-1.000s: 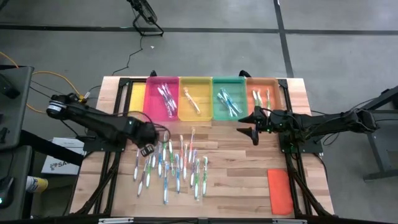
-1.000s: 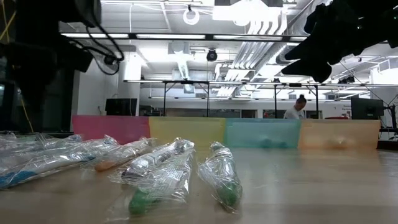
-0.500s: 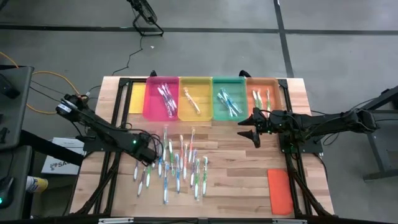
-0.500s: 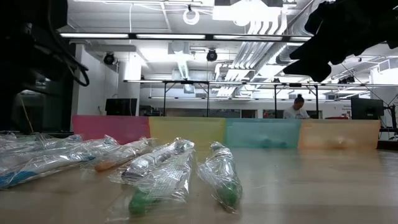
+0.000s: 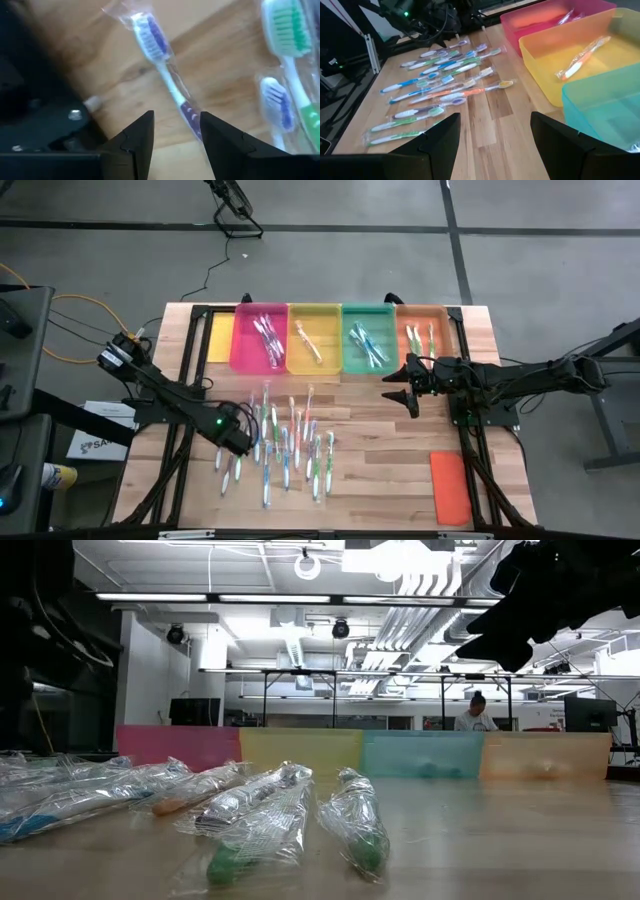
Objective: Pick & Place Toothbrushes
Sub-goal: Put the purple toothbrush into the pink bin
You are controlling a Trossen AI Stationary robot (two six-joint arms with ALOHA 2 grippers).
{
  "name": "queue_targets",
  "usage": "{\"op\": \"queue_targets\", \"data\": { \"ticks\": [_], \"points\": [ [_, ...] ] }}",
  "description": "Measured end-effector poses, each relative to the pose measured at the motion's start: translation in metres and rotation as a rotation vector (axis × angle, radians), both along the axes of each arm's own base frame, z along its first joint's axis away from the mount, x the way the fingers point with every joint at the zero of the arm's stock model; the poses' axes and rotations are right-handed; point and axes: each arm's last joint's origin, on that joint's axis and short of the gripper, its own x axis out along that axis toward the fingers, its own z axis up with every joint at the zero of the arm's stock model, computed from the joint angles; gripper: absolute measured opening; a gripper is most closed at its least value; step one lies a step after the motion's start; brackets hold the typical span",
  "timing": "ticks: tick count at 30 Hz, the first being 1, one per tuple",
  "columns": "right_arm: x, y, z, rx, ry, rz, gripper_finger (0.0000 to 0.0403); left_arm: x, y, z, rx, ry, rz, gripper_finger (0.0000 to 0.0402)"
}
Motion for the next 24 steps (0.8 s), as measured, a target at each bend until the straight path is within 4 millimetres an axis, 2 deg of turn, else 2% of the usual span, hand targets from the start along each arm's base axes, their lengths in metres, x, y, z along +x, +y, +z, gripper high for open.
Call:
{"op": "queue_targets", "data": {
  "ticks": [7, 12, 15, 21, 24],
  "points": [
    [0.0, 0.0, 0.0, 0.002, 0.0, -0.001, 0.0235, -0.008, 0.004, -0.025, -0.065, -0.042, 0.009, 0.0154],
    [0.0, 0.0, 0.0, 0.002, 0.0, -0.002, 0.0235, -0.008, 0.004, -0.027, -0.088, -0.053, 0.012, 0.0143],
    [0.0, 0.0, 0.0, 0.007, 0.0, -0.004, 0.0235, -0.008, 0.004, -0.025, -0.096, -0.072, 0.009, 0.0113],
    [0.0, 0.0, 0.0, 0.022, -0.001, -0.008, 0.0235, -0.008, 0.004, -0.025, -0.095, -0.084, -0.027, 0.0021],
    [0.0, 0.0, 0.0, 0.024, 0.0, -0.009, 0.0235, -0.008, 0.005, -0.024, -0.085, -0.084, -0.067, 0.0018]
  ]
}}
